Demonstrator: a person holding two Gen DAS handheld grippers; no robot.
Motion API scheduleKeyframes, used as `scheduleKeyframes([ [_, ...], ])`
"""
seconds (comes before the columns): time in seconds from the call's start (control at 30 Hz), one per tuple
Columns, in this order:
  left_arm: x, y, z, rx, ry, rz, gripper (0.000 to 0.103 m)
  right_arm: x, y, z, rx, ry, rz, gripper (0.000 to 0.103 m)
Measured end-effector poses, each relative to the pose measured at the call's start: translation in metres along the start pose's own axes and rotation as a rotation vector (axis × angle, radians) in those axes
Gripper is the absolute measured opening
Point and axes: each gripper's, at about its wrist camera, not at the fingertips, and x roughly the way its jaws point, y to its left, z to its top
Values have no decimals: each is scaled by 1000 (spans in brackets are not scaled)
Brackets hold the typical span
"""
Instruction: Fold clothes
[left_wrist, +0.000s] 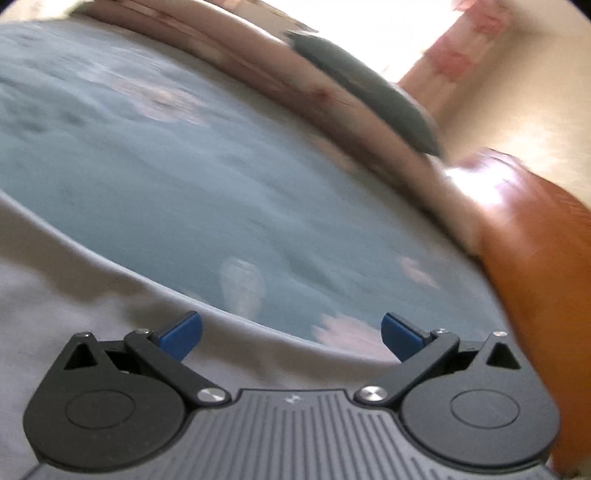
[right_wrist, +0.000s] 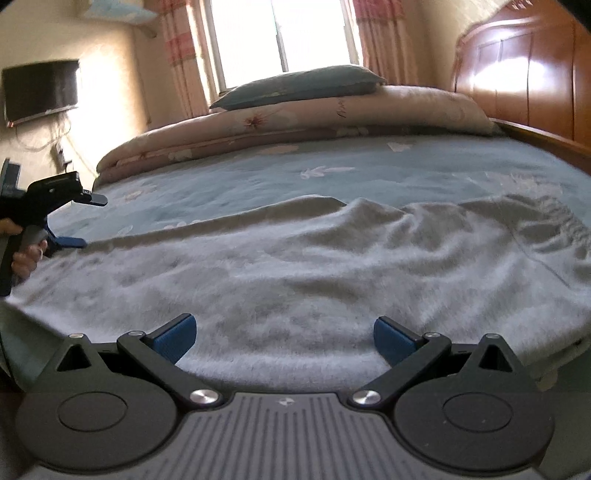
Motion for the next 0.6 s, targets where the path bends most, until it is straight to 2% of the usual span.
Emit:
scheduleKeyframes([
  [0.1, 17, -7, -8, 29, 37, 4, 102, 1, 3, -1, -16, 1, -14, 103],
  [0.2, 16, -6, -9, 19, 4, 38, 102, 2, 8, -3, -59, 5, -34, 103],
  [0.23, 13, -4, -7, 7, -13, 71, 102, 3, 10, -4, -69, 6, -39, 103],
  [0.33, 7, 3, 0, 11, -38, 234, 102, 3, 11, -5, -86, 8, -47, 103],
  [0.43, -12, 14, 6, -15, -55, 283, 102, 5, 12, -6, -99, 8, -59, 103],
  [0.5, -28, 20, 10, 2, -71, 294, 102, 6, 15, -6, -112, 9, -72, 103],
  [0.6, -55, 32, 16, 12, -104, 367, 102, 7, 18, -8, -128, 9, -86, 103],
])
